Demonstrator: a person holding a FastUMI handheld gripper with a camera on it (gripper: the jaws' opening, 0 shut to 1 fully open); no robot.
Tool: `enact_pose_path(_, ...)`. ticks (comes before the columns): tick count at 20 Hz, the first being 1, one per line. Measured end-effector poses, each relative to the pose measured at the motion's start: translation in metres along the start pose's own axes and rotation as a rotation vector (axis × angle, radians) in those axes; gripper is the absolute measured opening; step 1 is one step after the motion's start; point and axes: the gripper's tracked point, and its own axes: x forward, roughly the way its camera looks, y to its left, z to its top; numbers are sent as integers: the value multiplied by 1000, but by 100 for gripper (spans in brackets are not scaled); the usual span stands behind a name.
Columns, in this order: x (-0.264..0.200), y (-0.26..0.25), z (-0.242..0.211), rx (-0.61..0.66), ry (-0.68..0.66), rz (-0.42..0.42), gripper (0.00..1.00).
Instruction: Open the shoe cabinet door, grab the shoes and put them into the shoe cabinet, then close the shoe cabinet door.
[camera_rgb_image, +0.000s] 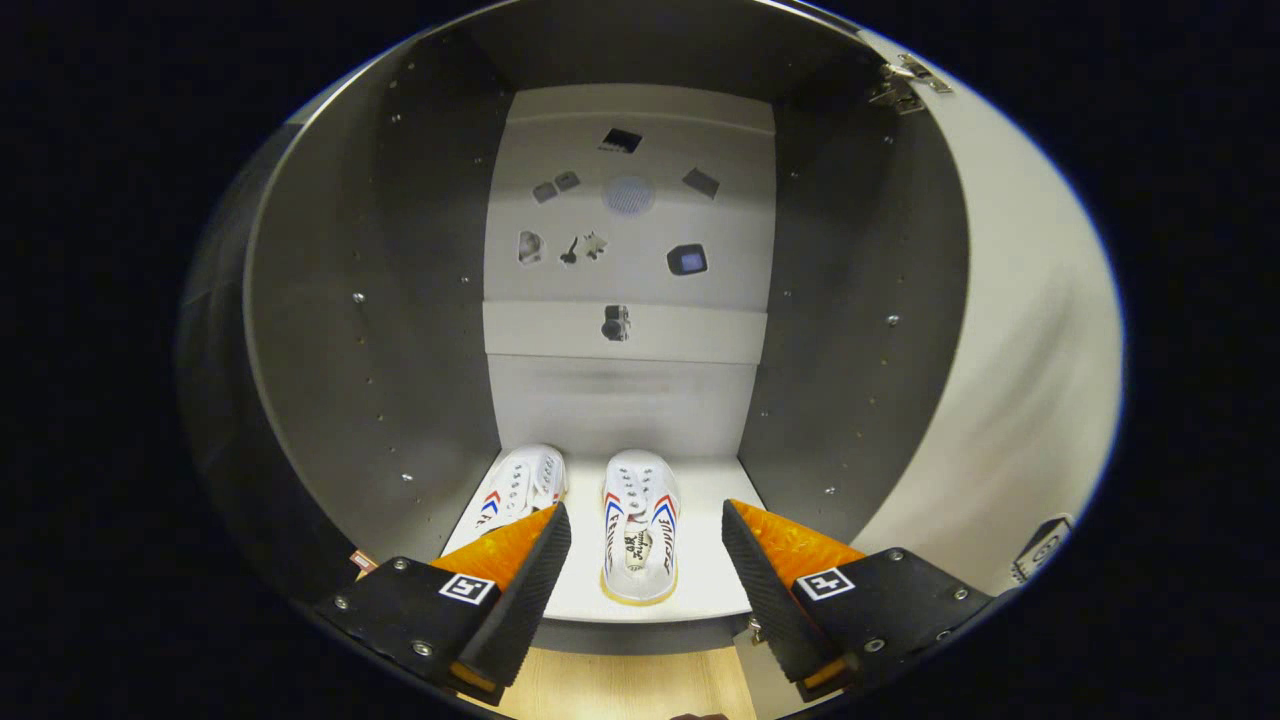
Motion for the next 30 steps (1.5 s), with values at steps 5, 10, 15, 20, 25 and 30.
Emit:
enact_pose_path(5, -82, -5, 19, 18, -70, -8, 94)
enact_pose_path(10, -169, -17, 28, 16, -136, -11, 94)
enact_pose_path(15, -248, -49, 16, 15, -175, -57, 95)
enact_pose_path(20, -308, -91, 2, 40, -199, -119, 95)
enact_pose_path(25, -355, -150, -25, -1, -194, -248, 95)
enact_pose_path(30, -376, -216, -53, 57, -162, -387, 95)
